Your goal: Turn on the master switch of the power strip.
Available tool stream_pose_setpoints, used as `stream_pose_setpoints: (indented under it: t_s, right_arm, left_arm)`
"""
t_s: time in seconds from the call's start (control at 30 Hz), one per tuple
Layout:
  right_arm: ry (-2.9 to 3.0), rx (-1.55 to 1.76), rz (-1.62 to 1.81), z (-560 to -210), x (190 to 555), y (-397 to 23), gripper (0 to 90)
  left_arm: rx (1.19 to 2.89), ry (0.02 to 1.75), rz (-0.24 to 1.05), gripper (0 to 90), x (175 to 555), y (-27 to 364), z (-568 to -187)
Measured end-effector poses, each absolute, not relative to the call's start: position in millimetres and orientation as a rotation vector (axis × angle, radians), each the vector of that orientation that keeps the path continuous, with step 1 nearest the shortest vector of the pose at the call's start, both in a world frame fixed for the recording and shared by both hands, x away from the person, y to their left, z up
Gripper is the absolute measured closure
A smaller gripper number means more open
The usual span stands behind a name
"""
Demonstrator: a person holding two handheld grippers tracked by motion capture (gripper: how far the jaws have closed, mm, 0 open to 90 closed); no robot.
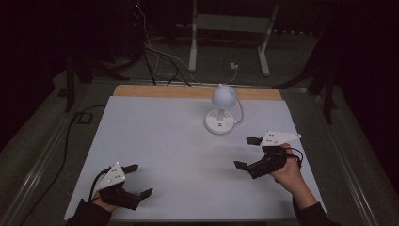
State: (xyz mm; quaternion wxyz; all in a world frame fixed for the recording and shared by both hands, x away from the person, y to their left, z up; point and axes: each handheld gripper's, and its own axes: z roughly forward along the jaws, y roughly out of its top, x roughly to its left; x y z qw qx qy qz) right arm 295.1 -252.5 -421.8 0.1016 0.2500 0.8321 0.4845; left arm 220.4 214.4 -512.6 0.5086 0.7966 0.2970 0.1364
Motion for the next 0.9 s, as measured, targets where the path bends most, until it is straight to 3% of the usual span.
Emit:
stream_pose_setpoints:
  t_s: [0.9]
  right_arm:
    - [2.373,0.789,1.415,-414.1,330.4,-260.5,0.0]
  left_arm:
    - [1.918,0.719,0.332,0.2,220.2,214.7,-512.2]
